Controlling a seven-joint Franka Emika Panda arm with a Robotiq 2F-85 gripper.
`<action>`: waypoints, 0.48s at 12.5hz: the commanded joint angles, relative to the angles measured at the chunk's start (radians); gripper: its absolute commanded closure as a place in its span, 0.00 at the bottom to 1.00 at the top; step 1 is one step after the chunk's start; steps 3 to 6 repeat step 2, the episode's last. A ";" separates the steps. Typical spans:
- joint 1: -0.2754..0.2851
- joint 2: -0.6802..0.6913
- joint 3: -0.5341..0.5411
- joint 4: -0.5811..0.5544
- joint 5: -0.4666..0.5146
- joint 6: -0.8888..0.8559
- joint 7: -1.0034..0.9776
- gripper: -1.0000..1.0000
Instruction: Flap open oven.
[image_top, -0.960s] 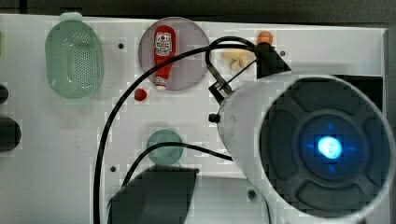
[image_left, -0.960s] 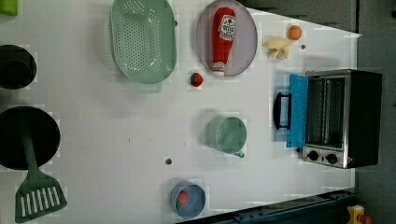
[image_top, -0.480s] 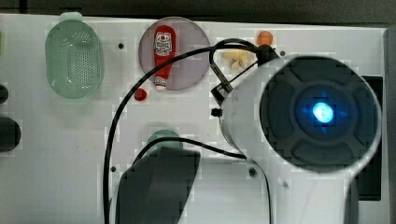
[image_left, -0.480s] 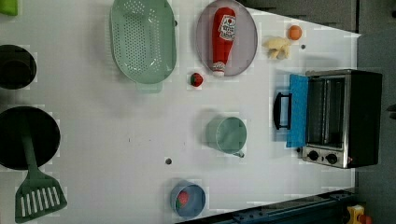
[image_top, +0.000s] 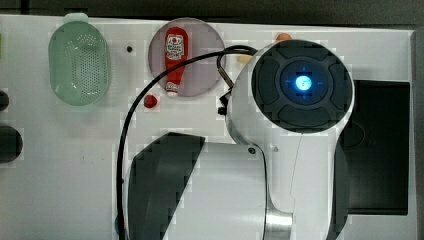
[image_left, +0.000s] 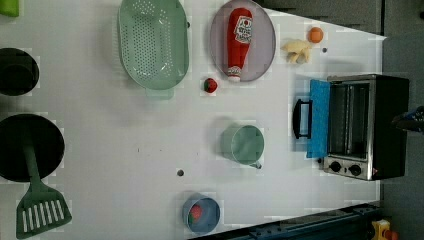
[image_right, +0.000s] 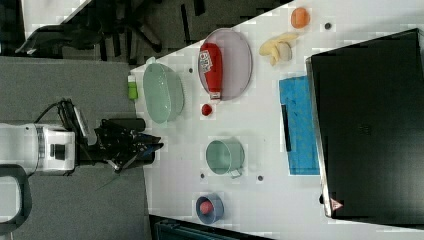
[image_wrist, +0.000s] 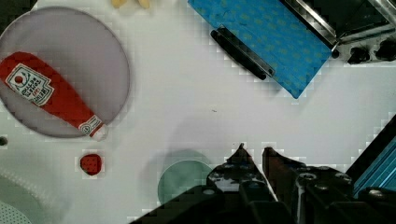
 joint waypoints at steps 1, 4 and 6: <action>0.006 -0.025 -0.006 0.034 0.001 -0.011 0.049 0.82; 0.006 -0.024 -0.006 0.034 0.001 -0.011 0.049 0.82; 0.006 -0.024 -0.006 0.034 0.001 -0.011 0.049 0.82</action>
